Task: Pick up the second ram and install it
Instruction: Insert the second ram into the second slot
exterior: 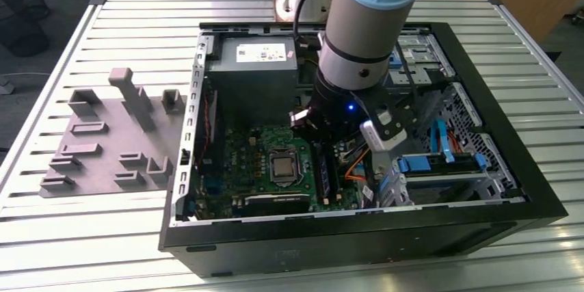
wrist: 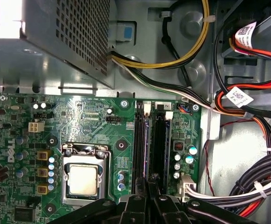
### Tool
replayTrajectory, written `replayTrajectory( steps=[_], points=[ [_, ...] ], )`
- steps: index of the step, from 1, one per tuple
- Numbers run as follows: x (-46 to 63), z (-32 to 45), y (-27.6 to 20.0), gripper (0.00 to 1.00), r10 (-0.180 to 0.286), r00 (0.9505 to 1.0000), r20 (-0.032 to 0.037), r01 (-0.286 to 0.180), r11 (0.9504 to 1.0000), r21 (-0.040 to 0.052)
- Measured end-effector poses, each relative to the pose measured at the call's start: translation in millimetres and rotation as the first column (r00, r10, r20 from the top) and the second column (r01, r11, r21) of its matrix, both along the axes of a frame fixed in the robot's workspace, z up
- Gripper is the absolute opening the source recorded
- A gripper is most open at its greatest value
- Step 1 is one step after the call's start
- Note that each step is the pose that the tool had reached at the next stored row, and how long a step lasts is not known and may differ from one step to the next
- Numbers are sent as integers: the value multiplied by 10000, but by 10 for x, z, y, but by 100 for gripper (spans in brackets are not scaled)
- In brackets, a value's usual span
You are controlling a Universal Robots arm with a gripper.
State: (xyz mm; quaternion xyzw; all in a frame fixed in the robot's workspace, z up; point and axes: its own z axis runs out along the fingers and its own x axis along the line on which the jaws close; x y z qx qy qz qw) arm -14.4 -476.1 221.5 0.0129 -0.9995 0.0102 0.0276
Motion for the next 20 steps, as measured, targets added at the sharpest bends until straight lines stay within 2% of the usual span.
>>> replayTrajectory(
  steps=[20],
  points=[
    [0, -24, 0, 13, 0, 10000, 0, 0, 10000, 14]
  ],
)
